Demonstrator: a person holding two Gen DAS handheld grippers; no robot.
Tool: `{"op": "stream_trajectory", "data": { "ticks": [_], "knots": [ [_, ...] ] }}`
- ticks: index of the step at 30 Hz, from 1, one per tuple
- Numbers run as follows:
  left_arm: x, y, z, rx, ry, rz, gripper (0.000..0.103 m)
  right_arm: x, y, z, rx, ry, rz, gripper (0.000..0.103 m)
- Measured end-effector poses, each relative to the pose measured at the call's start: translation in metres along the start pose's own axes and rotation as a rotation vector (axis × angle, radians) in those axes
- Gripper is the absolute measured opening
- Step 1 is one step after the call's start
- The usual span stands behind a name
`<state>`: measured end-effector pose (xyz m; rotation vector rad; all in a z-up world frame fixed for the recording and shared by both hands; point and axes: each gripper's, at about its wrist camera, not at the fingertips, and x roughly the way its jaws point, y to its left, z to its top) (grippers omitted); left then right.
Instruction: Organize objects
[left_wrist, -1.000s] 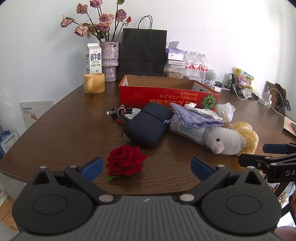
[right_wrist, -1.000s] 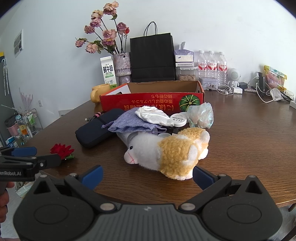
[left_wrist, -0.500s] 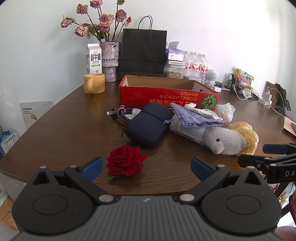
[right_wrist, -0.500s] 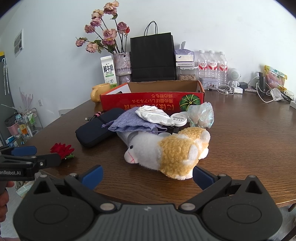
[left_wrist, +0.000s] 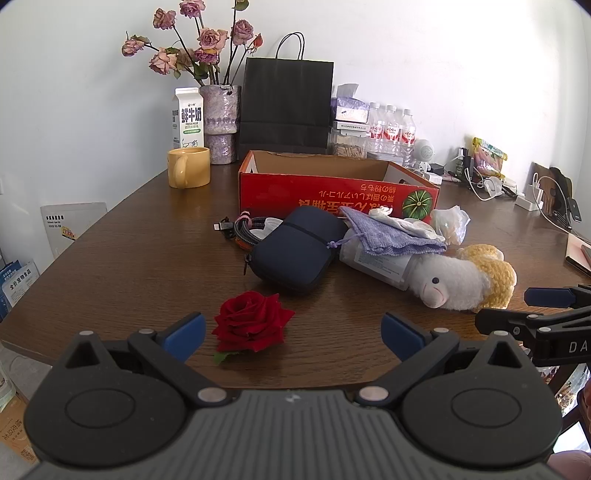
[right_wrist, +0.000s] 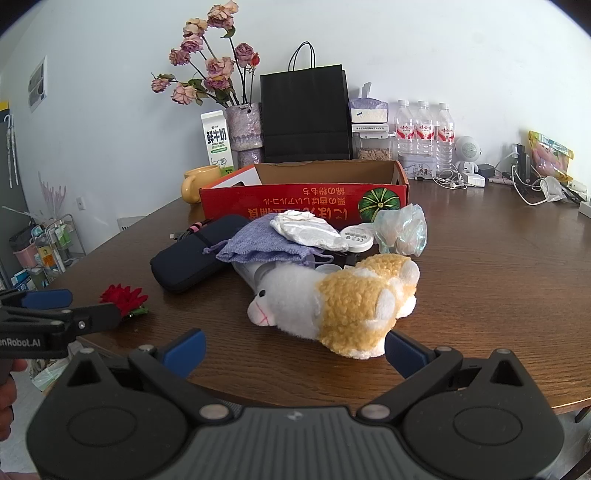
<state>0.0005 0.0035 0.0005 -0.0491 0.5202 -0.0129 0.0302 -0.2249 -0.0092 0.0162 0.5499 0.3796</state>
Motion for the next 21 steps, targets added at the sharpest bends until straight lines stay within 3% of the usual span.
{"op": "stream_trajectory", "data": {
  "ticks": [21],
  "knots": [
    [0.015, 0.014, 0.004, -0.03, 0.027, 0.04, 0.103, 0.008, -0.014, 0.001, -0.027, -0.018, -0.047, 0.103]
  ]
}}
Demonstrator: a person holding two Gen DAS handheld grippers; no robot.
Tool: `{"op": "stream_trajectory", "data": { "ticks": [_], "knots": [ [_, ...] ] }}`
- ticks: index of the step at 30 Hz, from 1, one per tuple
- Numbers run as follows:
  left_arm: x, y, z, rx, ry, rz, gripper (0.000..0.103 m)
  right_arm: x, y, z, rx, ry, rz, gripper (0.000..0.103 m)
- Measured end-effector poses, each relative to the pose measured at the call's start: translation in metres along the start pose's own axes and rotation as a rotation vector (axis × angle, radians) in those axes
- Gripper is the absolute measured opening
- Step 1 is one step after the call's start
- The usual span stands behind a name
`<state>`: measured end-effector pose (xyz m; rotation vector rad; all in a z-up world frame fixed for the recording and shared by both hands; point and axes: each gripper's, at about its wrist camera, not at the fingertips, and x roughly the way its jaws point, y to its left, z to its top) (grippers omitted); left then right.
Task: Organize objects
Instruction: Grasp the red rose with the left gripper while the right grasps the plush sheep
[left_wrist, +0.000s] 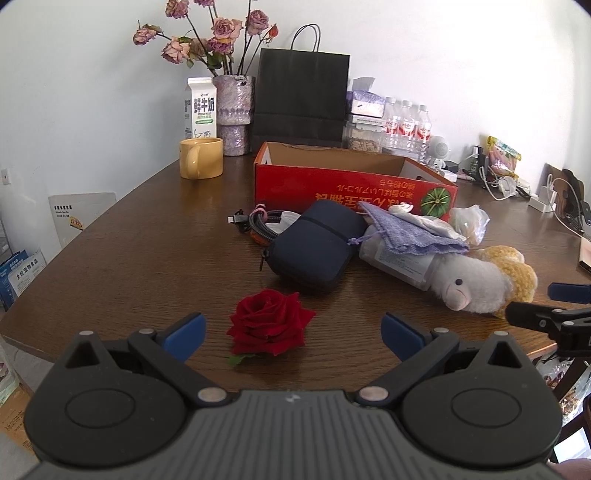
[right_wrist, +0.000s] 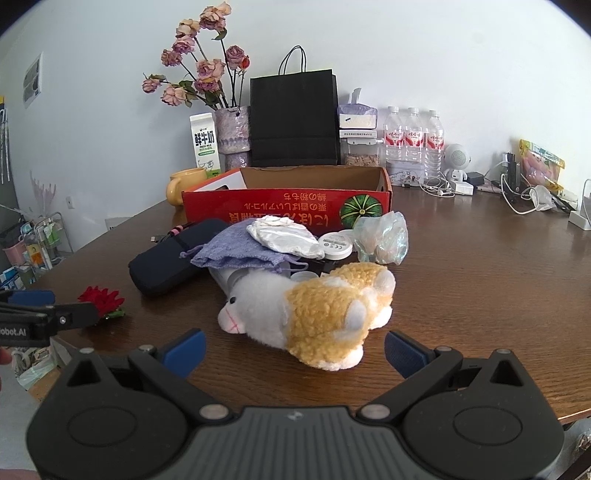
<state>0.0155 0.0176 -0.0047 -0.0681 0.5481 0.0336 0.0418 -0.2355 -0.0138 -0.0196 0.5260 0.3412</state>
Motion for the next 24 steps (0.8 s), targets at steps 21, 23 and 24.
{"op": "stream_trajectory", "data": {
  "ticks": [21, 23, 24],
  "knots": [
    [0.045, -0.014, 0.007, 0.009, 0.08, 0.094, 0.04, 0.043, -0.075, 0.022, -0.257, 0.022, 0.274, 0.103],
    [0.045, -0.015, 0.007, 0.004, 0.084, 0.105, 0.04, 0.047, -0.076, 0.024, -0.296, 0.029, 0.311, 0.103],
    [0.045, -0.016, 0.008, 0.002, 0.086, 0.113, 0.04, 0.049, -0.077, 0.025, -0.313, 0.029, 0.33, 0.103]
  ]
}}
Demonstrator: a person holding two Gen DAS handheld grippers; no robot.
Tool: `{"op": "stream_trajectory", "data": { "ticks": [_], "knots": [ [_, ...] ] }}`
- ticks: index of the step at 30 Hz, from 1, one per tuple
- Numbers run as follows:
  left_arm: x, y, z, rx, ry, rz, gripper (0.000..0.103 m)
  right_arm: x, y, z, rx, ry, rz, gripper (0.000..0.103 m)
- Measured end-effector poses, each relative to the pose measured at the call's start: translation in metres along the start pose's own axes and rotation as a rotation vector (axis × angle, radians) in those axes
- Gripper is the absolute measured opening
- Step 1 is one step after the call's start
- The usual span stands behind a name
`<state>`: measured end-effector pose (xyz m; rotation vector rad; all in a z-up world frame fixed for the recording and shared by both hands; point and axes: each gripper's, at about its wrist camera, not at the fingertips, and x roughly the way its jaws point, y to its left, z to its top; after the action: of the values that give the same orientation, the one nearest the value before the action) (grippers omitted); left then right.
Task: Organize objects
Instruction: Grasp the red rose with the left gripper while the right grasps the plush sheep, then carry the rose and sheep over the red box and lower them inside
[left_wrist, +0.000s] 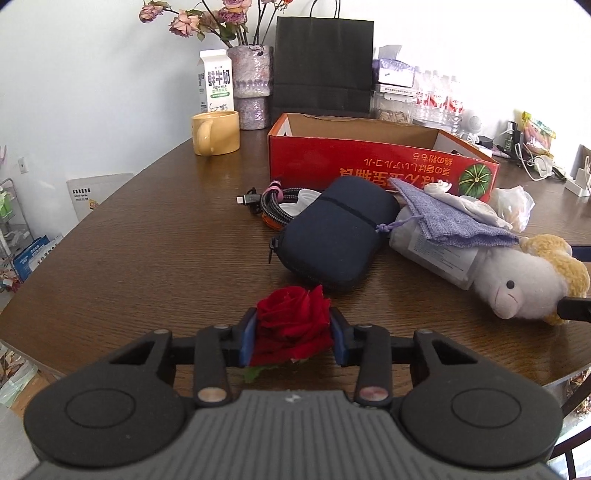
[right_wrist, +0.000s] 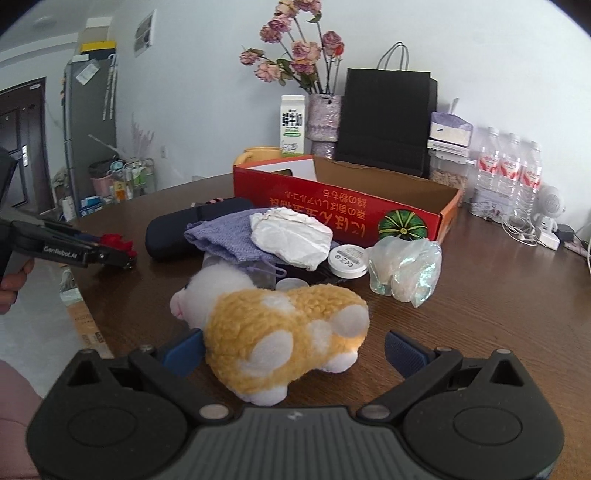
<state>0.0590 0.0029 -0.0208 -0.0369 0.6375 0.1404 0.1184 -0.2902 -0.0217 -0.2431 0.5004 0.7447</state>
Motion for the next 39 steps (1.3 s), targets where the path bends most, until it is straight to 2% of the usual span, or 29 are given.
{"op": "stream_trajectory", "data": {
  "ticks": [9, 17, 22, 29, 39],
  "knots": [
    [-0.006, -0.004, 0.001, -0.006, 0.006, 0.036, 0.04, 0.018, -0.013, 0.011, -0.112, 0.036, 0.145, 0.103],
    [-0.01, -0.005, -0.002, -0.004, 0.007, 0.024, 0.04, 0.028, -0.012, 0.011, -0.122, 0.034, 0.182, 0.103],
    [-0.01, -0.003, -0.003, -0.016, 0.003, 0.008, 0.04, 0.026, -0.009, 0.01, -0.095, 0.037, 0.154, 0.102],
    [-0.013, 0.002, -0.004, -0.03, -0.01, -0.024, 0.04, 0.013, 0.0, 0.004, -0.021, 0.015, 0.097, 0.095],
    [-0.028, 0.01, -0.001, -0.041, -0.06, -0.071, 0.04, -0.021, 0.025, -0.003, 0.071, -0.093, -0.016, 0.092]
  ]
}}
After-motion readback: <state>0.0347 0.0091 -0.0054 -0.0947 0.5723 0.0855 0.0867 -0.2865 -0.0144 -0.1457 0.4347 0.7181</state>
